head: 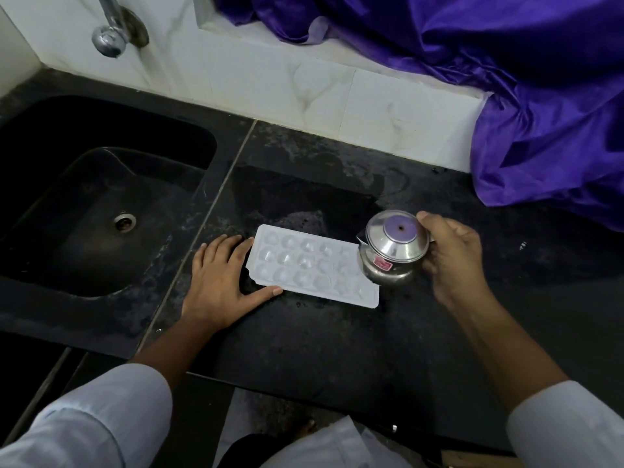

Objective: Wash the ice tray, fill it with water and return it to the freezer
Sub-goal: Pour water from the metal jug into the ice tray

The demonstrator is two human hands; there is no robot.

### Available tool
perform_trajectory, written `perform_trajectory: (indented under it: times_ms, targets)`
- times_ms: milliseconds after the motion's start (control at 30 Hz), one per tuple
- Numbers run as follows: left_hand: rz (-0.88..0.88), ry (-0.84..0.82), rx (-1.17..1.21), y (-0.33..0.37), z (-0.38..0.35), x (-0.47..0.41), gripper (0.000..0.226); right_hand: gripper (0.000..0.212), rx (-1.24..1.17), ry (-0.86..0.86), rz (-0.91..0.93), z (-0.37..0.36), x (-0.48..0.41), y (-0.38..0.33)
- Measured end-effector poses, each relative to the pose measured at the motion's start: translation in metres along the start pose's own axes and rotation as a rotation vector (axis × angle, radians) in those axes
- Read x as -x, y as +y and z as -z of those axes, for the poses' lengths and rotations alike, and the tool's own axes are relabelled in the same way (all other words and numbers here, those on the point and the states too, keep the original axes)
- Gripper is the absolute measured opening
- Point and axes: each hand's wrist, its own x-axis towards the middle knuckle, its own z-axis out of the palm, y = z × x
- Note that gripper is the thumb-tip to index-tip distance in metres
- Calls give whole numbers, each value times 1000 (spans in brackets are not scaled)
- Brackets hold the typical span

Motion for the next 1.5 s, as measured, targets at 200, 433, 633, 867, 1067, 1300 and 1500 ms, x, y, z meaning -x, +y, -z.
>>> perform_trajectory:
  times_ms: [200, 433, 633, 867, 1067, 1300, 1500]
  targets:
    - [5, -5, -1, 1, 1, 0, 109, 55, 350, -135, 317, -28, -3, -8]
    - [4, 2, 2, 0, 1, 0, 108, 54, 1029, -211, 604, -65, 9, -2]
    - [0, 6, -7, 1, 1, 0, 109, 50, 1184, -245, 696, -81, 13, 6]
    - [0, 9, 2, 1, 1, 0, 109, 55, 1029, -206, 592, -68, 3, 4]
    - [3, 5, 10, 1, 2, 0, 109, 53, 397, -131, 225, -39, -13, 10]
    - [6, 1, 3, 1, 2, 0, 108, 43, 150, -155, 137, -52, -14, 5]
    - [14, -5, 1, 1, 2, 0, 108, 59, 606, -311, 466, -85, -8, 4]
